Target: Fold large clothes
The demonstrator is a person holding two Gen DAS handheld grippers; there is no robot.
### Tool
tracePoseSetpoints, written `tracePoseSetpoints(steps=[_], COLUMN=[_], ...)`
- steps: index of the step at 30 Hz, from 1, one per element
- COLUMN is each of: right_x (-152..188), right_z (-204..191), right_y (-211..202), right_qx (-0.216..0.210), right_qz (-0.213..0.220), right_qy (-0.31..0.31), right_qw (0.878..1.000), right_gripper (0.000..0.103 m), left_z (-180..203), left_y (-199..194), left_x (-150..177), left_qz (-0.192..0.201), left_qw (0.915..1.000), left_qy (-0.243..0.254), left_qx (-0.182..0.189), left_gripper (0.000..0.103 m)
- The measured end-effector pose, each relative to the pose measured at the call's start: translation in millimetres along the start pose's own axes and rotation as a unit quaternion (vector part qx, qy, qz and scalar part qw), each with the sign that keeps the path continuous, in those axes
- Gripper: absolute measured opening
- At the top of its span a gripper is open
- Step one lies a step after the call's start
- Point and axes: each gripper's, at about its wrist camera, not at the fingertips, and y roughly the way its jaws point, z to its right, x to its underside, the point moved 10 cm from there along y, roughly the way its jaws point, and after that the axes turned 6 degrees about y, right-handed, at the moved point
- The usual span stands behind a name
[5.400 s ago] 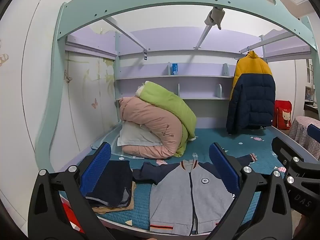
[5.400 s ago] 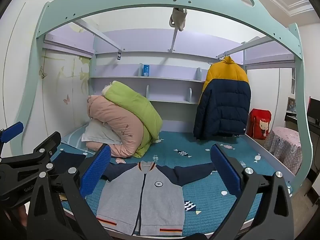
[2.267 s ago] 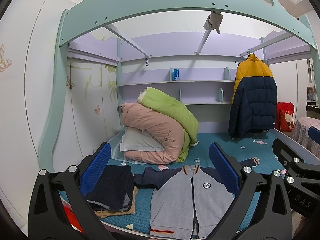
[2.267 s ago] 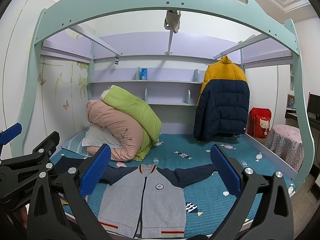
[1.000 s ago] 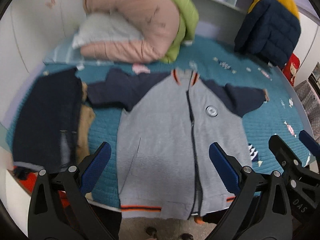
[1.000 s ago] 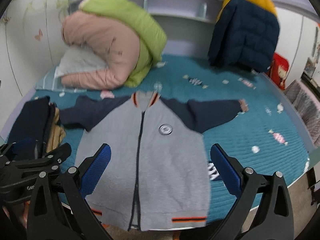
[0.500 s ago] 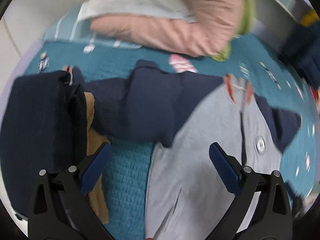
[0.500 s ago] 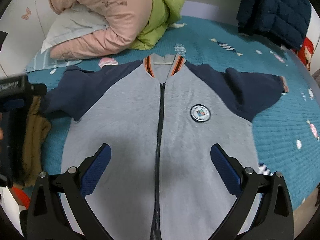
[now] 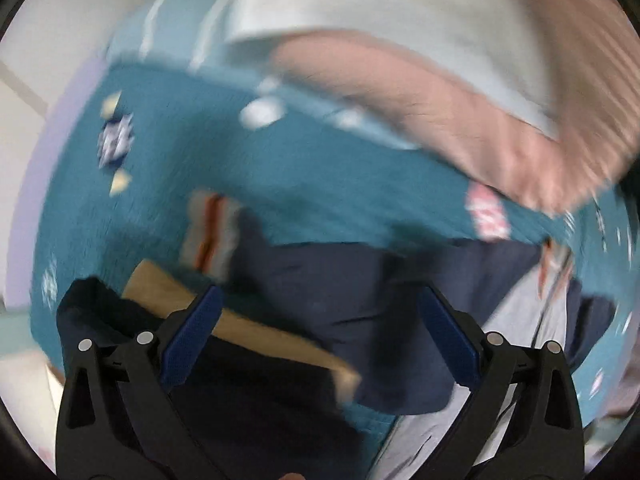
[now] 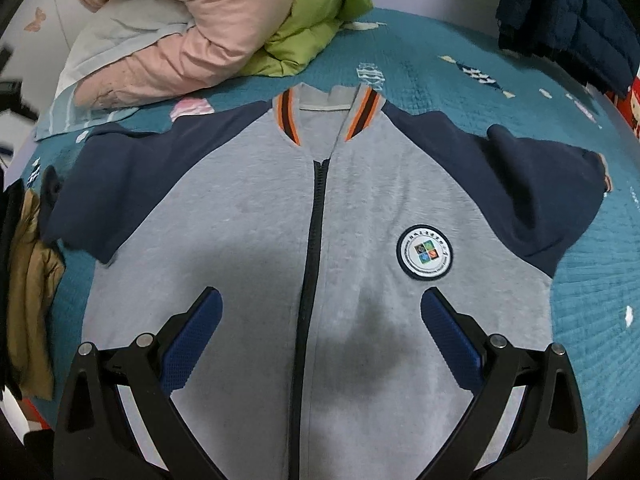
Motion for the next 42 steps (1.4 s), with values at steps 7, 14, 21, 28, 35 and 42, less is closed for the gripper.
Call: tracePoseSetpoints(steps=[7,14,21,28,35,42], right_x=[1.7,2.4,-1.2,-11.5,-35.0,-51.3], right_z=[-9.4,-17.2,-24.5,-37.9,-90.4,-170.3], right_y=[17.0,24.1,26.7,24.7,27.2,52.8], right_qx=[-0.008,-0.01,-0.007,-0.025,-0.097,-0.14], right_qz=[-0.008,-0.012,-0.007,0.008,0.031,0.029], right_qy=[-0.012,-0.017,-0.027,-0.026,-0.035,-0.085], right_qw=[1.0,1.0,1.0,0.999,0.994,0.986], right_gripper=[0.096,0.096,0.096,0.096,0.096,0.048], left_z=[-44.6,-41.0,-45.6,-31.2,-21.0,22.1], left_y=[53.9,84.3,97.8,31.9,-58.5,-149.5], left_x=[4.9,5.3,3.2,-6.3,8.2,27.1], left_qz=[-0.091,-0.127,-0.108,0.033,0.183,0.281], left_qw=[0.9949,0.9895,0.9917,0.9979,0.9705,0.939], left_qy=[-0.038,-0.067,-0.065,-0.036,-0.026,0.041], left_qx=[-0.017,0.004,-0.026,0.043,0.155,0.194], left_gripper=[0.098,0.098,0.057,0.014,0.012,0.012])
